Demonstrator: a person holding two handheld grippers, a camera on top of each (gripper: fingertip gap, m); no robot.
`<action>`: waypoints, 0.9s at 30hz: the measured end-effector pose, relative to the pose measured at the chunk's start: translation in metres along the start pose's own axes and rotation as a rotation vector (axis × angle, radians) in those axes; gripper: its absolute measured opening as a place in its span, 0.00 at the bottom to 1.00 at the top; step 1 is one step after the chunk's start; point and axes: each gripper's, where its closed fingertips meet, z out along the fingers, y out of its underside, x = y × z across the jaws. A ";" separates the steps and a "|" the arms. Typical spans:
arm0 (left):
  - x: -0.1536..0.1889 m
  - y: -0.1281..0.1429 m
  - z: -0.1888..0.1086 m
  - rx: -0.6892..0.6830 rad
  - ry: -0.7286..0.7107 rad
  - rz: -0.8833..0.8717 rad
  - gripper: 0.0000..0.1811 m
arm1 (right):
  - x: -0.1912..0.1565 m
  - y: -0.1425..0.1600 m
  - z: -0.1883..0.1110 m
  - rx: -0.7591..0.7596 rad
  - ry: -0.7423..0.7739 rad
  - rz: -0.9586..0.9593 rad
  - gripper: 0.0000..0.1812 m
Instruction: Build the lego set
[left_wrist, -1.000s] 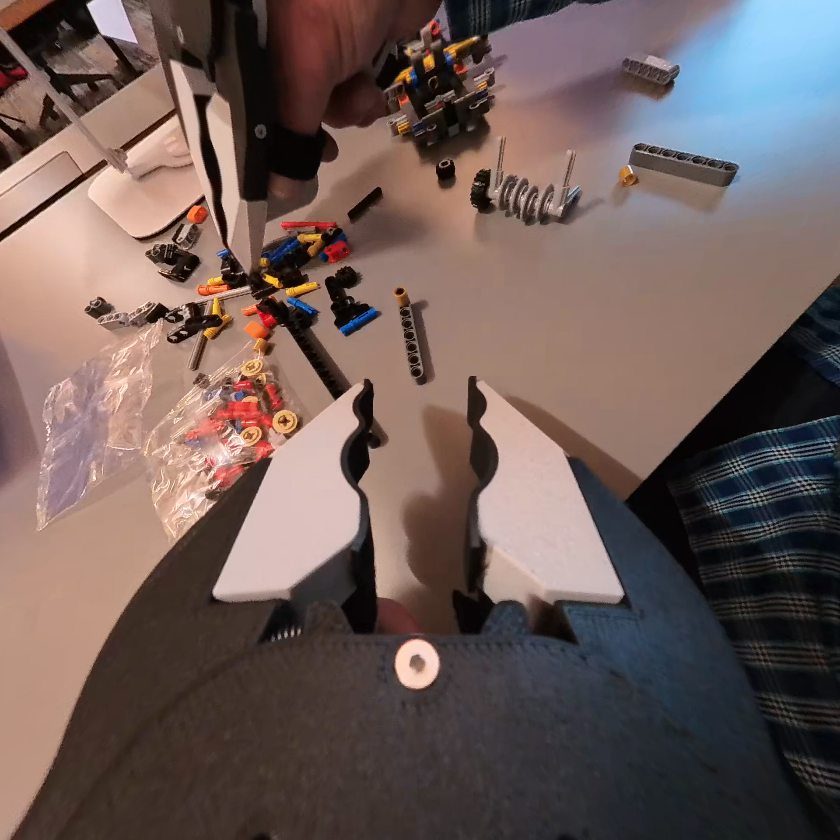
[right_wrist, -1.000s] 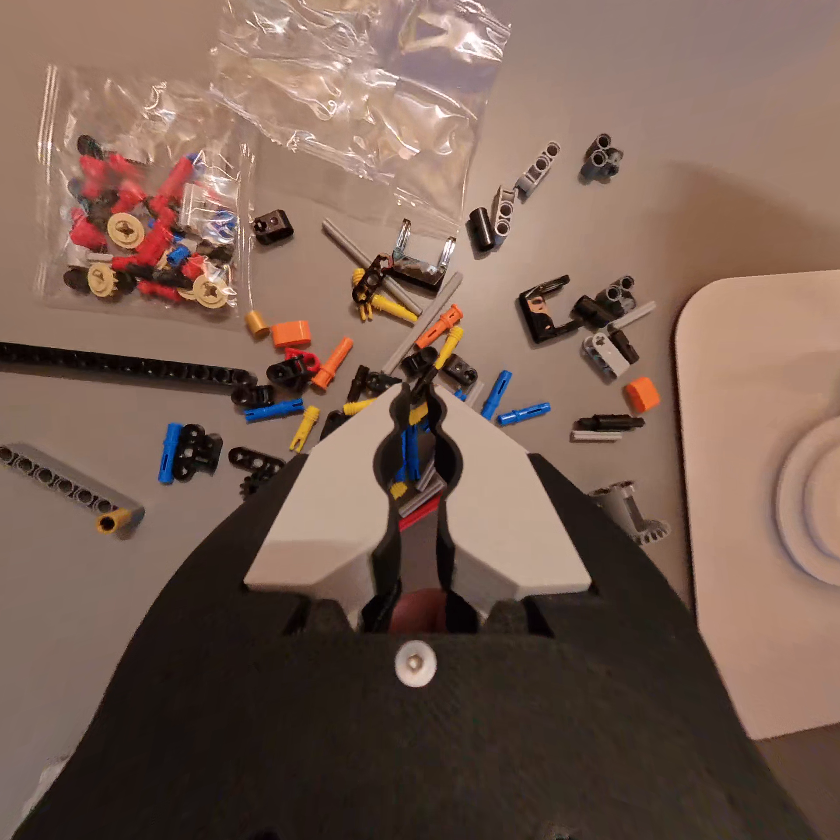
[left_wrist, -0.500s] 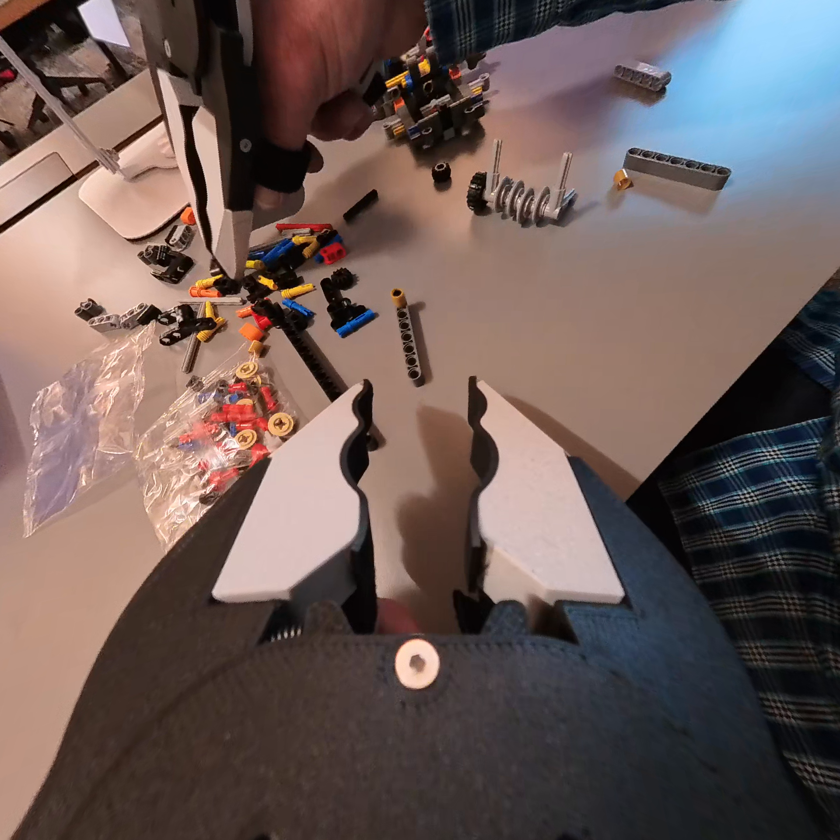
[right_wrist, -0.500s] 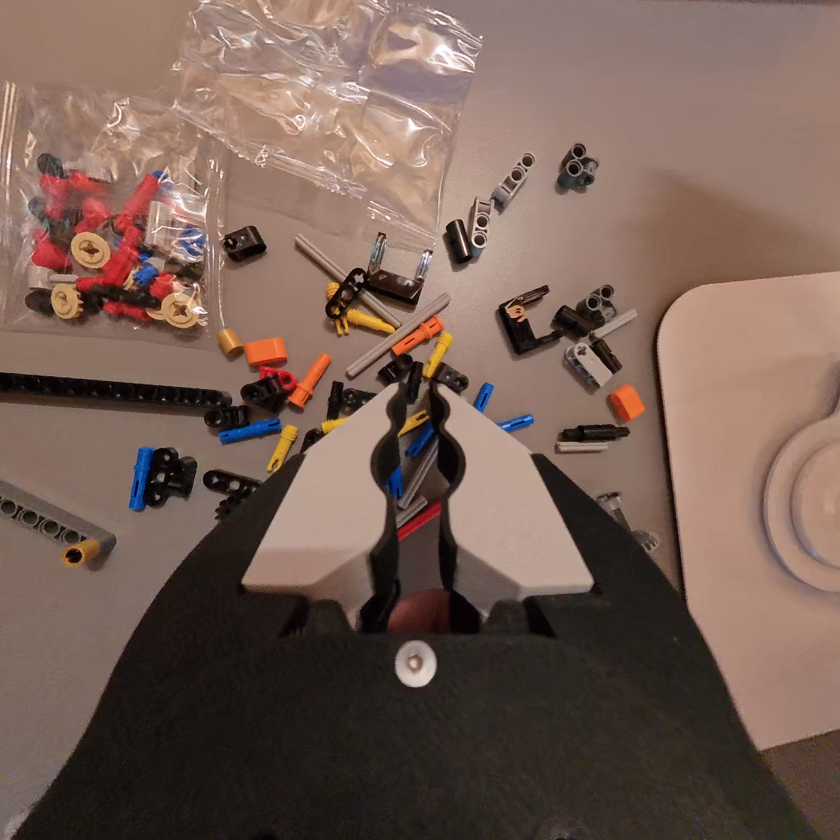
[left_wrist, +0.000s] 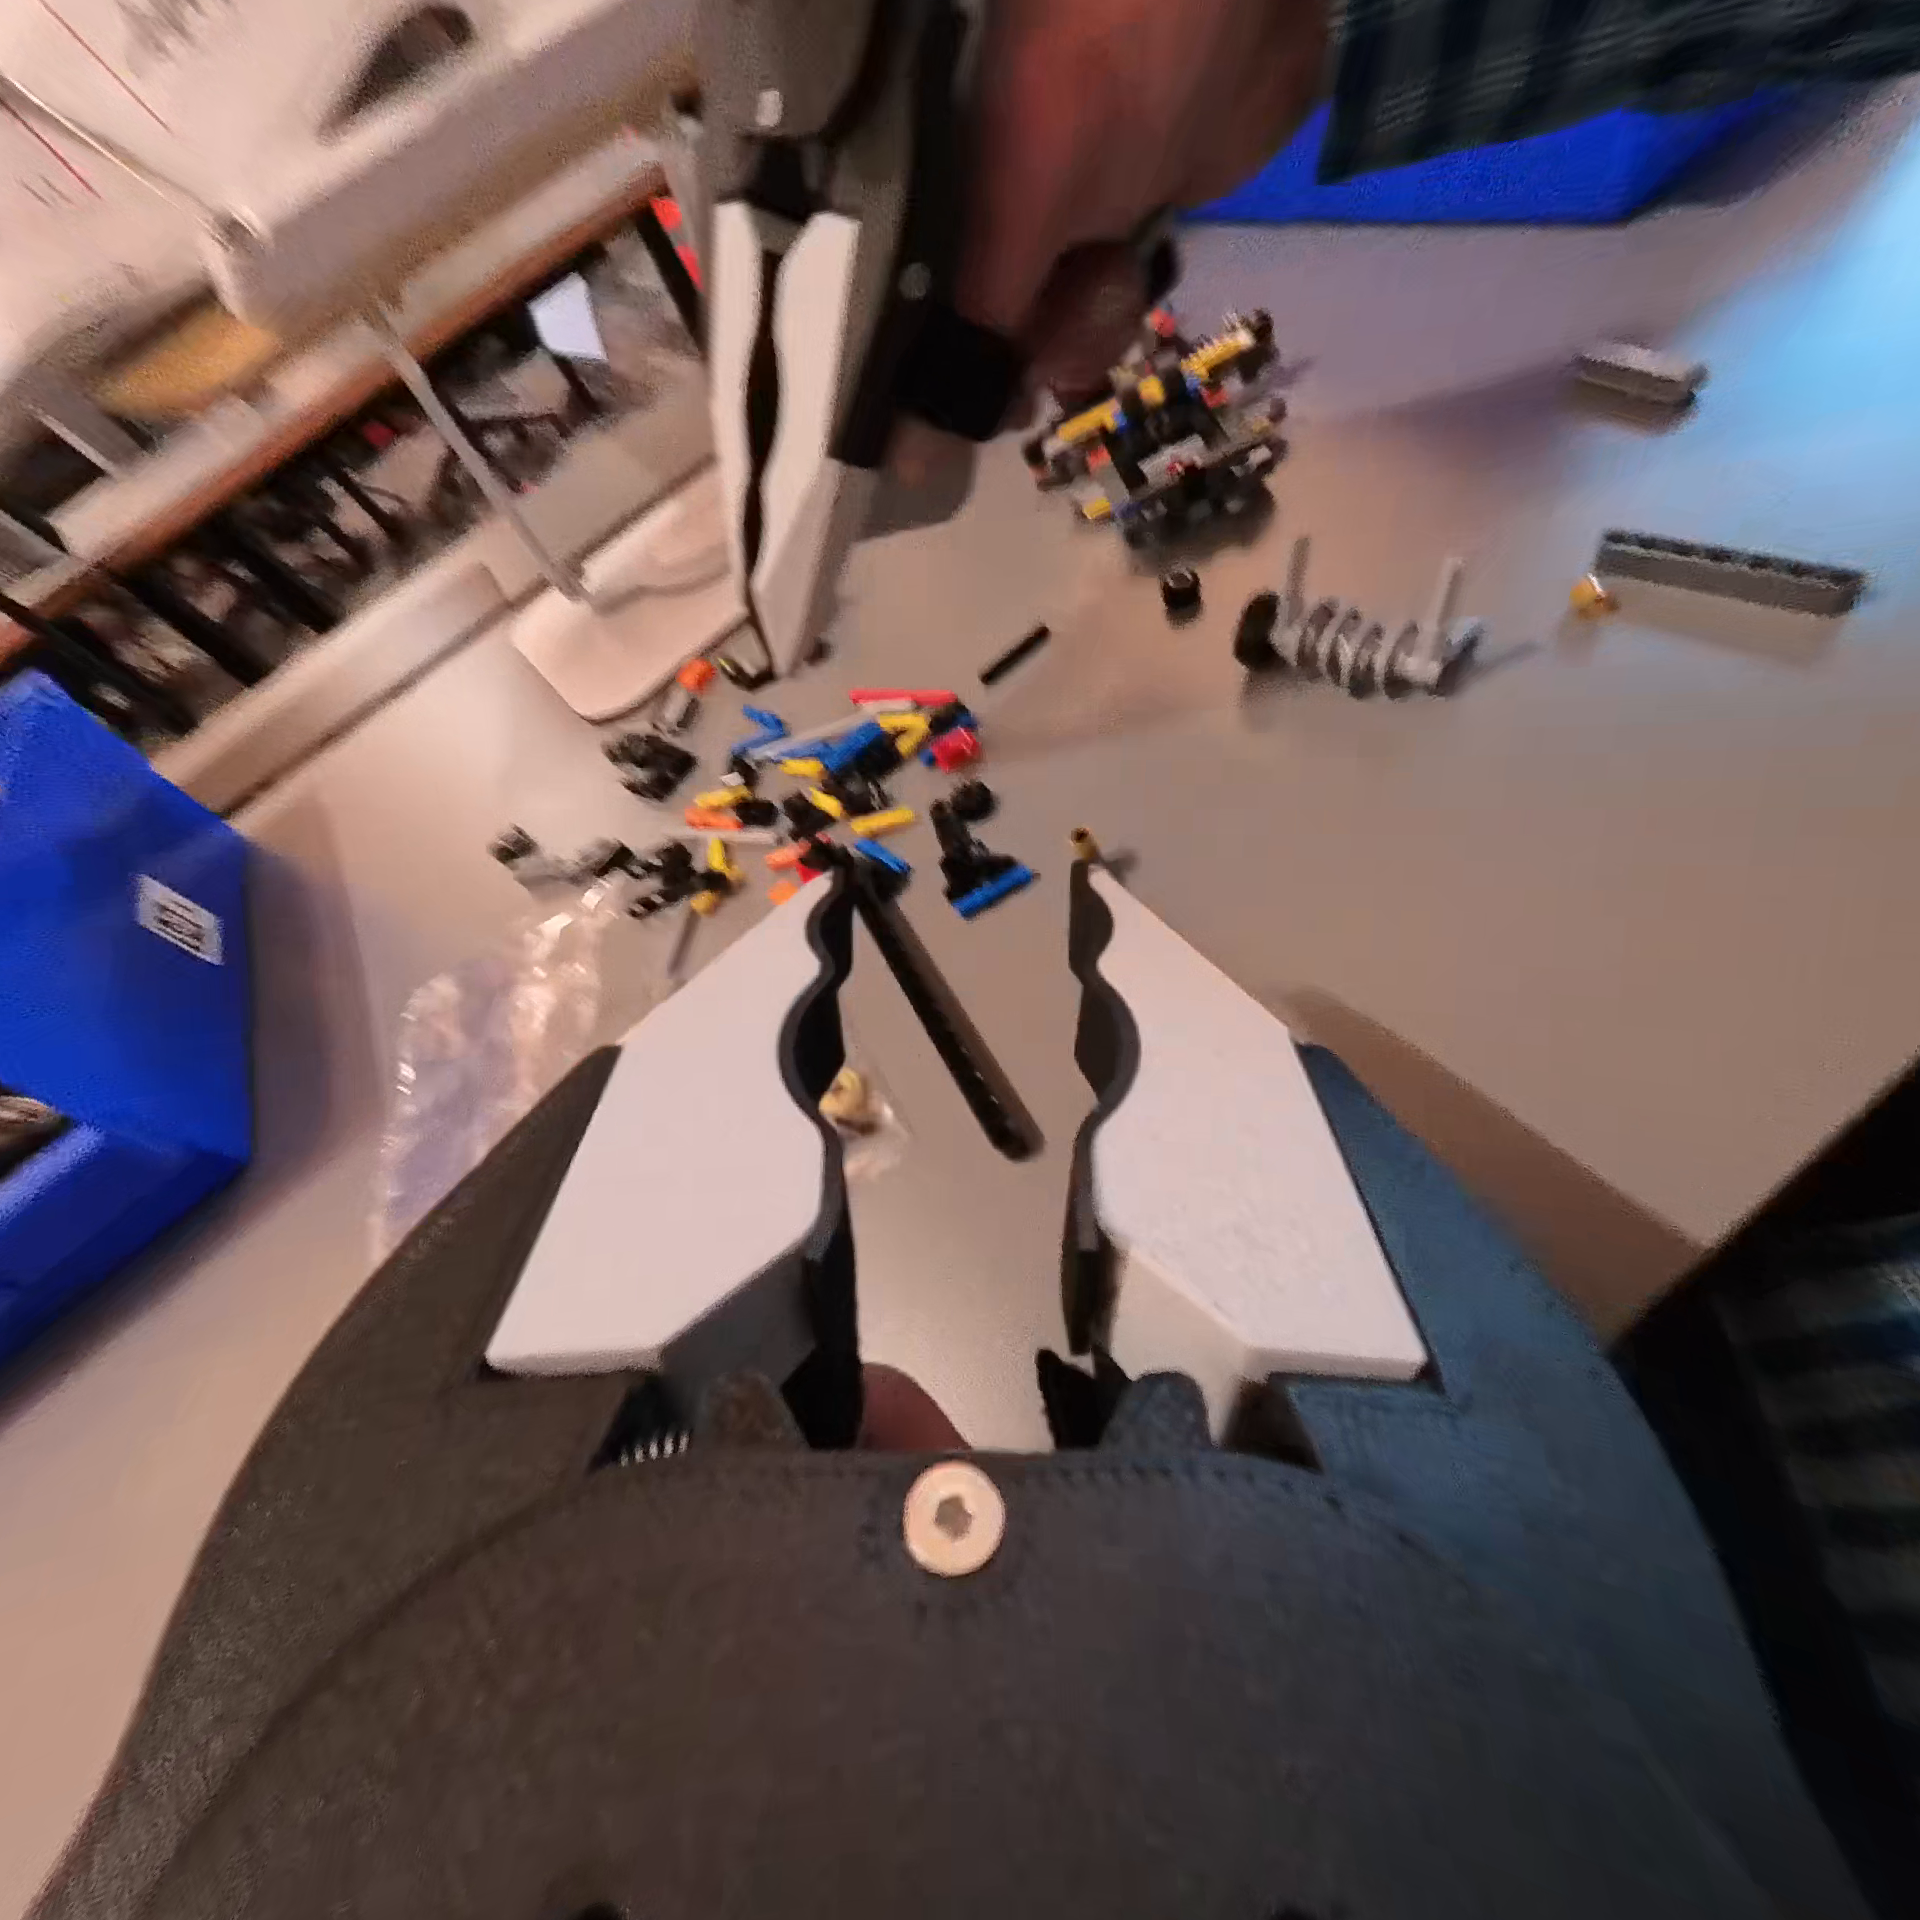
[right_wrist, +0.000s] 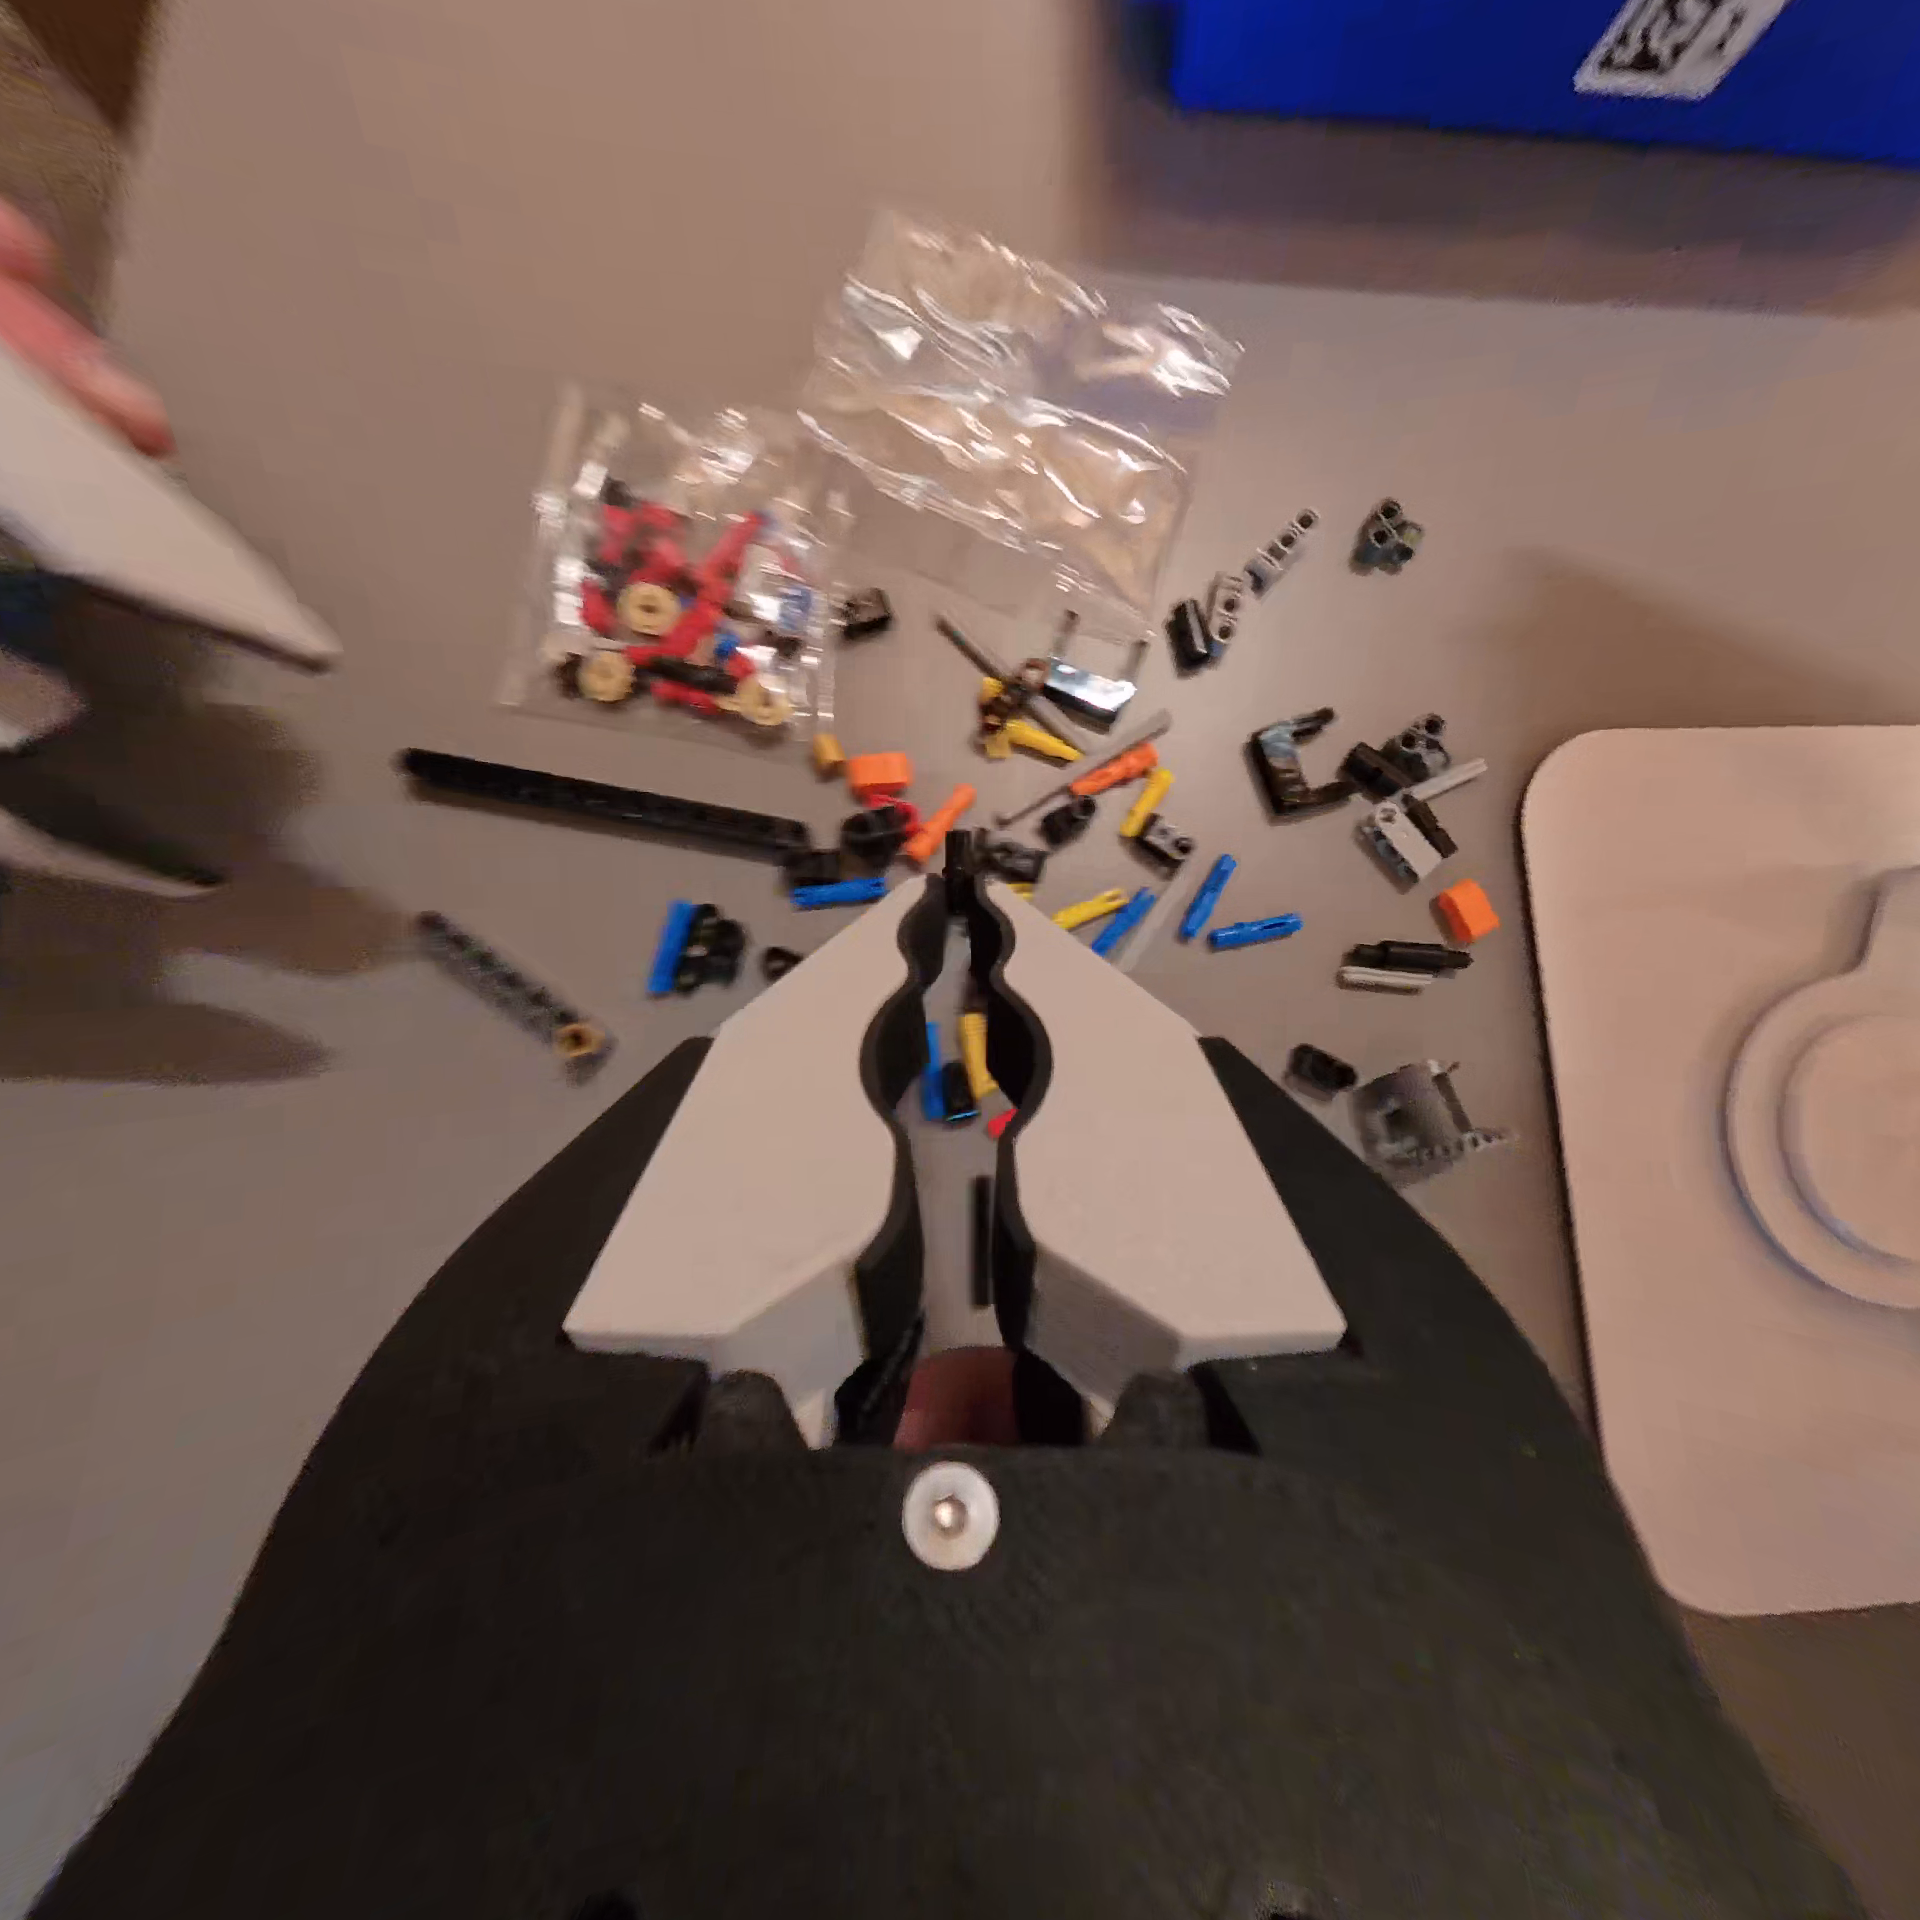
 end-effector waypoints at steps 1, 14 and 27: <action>-0.003 -0.008 0.001 0.022 -0.024 0.023 0.21 | -0.010 -0.003 -0.011 0.022 -0.020 0.009 0.00; 0.044 -0.068 0.032 0.194 0.000 0.557 0.12 | -0.114 0.029 -0.081 0.101 -0.256 0.128 0.01; 0.067 -0.074 0.038 0.222 0.020 0.523 0.01 | -0.118 0.039 -0.096 0.162 -0.278 0.216 0.01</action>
